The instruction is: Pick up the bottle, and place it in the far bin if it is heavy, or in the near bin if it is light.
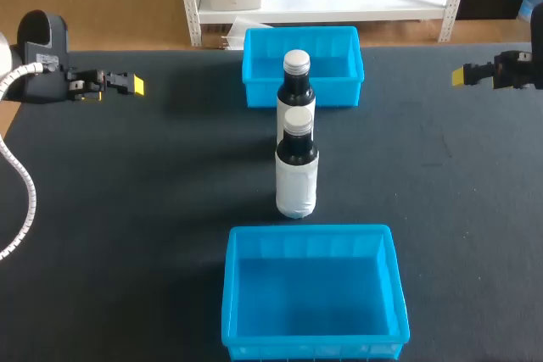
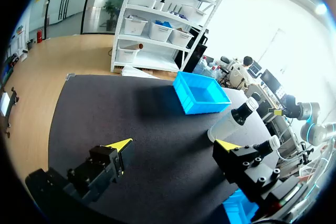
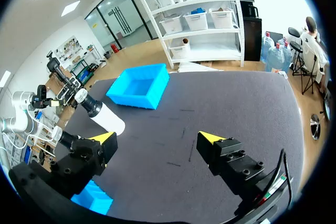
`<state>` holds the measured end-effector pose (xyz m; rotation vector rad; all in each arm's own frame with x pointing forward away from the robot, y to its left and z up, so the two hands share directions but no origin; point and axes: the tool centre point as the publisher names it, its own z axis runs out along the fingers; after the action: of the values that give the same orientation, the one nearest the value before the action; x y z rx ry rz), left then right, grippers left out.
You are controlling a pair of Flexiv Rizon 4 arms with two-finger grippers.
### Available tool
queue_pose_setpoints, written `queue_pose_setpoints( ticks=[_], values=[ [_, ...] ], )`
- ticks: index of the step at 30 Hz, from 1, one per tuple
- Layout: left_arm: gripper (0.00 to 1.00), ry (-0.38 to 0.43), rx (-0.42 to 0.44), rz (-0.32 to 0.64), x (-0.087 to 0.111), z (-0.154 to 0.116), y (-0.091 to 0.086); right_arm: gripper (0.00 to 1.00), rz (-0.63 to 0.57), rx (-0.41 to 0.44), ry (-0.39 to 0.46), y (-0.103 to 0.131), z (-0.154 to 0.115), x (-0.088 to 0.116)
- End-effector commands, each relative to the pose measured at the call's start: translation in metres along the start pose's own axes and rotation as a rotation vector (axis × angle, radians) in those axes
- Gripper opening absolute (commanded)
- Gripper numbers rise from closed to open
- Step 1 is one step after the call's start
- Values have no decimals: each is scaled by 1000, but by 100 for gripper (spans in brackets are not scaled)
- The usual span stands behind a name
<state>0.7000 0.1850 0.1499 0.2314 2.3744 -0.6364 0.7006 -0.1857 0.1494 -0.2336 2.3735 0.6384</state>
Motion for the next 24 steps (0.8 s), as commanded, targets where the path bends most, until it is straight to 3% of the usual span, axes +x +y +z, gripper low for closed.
queue_pose_setpoints(
  ticks=[1, 16, 18, 24],
  values=[
    [100, 0, 0, 0, 0, 0, 0, 100, 1, 3, -1, 1, -1, 0],
    [100, 0, 0, 0, 0, 0, 0, 100, 1, 3, -1, 1, -1, 0],
    [100, 0, 0, 0, 0, 0, 0, 100, -121, -52, 22, -2, -2, -6],
    [100, 0, 0, 0, 0, 0, 0, 100, -506, -364, 168, -3, -14, -15]
  ],
)
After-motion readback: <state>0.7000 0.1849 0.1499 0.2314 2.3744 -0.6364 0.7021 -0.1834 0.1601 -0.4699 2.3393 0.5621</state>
